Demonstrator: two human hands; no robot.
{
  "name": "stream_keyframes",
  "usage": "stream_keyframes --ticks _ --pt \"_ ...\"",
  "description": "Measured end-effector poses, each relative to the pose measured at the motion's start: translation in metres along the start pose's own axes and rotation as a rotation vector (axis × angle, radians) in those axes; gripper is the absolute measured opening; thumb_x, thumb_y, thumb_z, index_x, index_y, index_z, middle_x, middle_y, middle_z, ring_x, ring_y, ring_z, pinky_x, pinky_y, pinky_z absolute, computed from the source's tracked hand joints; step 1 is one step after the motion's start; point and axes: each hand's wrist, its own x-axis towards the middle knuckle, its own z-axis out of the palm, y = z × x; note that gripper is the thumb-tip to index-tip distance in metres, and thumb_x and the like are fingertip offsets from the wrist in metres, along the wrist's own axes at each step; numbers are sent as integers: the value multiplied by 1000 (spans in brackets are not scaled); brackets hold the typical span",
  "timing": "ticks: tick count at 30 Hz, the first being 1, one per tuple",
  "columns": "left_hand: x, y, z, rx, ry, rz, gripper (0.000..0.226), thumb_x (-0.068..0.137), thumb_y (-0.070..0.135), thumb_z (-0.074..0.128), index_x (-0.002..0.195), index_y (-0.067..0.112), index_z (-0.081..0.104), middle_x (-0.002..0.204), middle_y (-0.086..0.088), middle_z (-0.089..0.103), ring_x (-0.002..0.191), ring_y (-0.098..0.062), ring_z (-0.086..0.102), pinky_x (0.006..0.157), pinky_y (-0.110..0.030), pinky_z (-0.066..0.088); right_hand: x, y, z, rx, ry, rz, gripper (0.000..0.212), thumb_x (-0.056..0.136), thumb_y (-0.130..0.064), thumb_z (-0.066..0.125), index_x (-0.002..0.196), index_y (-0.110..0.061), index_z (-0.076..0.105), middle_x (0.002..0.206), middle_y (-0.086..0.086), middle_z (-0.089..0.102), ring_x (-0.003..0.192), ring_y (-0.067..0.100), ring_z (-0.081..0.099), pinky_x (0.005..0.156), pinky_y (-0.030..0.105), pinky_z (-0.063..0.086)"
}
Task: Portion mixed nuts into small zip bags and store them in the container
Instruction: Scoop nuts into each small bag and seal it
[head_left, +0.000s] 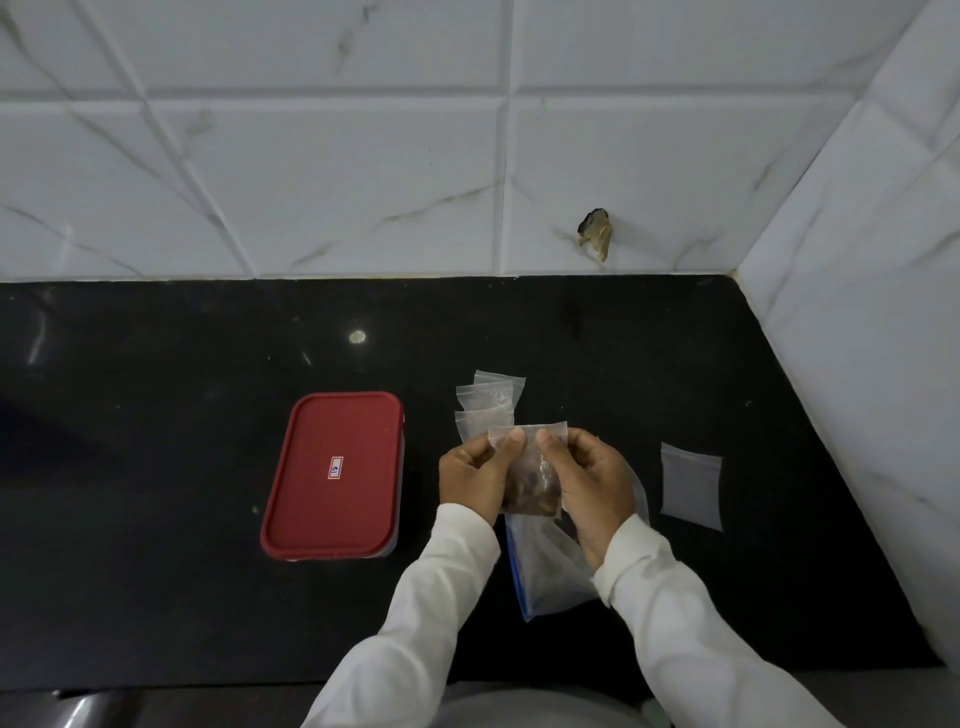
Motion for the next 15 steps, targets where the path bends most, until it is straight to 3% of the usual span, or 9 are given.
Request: stream_keyframes --ticks 5,11,15 --pt "0 1 1 -16 59 -26 4 85 20 73 81 20 74 85 2 75 89 -18 70 87 -46 57 -1 4 1 9 27 -5 13 85 -32 70 96 -23 70 90 -5 71 86 12 70 72 30 60" --pt "-5 -3 2 -17 54 4 9 87 26 71 82 19 74 80 6 75 86 -14 70 82 -40 58 3 10 0 31 61 3 13 84 -32 72 93 -23 71 92 -3 72 89 17 70 74 38 61" --pt "-5 -1 -1 -59 86 18 12 88 25 69 81 16 75 85 0 75 89 -21 70 81 -42 58 4 10 0 54 27 40 17 83 -33 73 95 -21 71 91 -3 73 90 18 70 77 38 60"
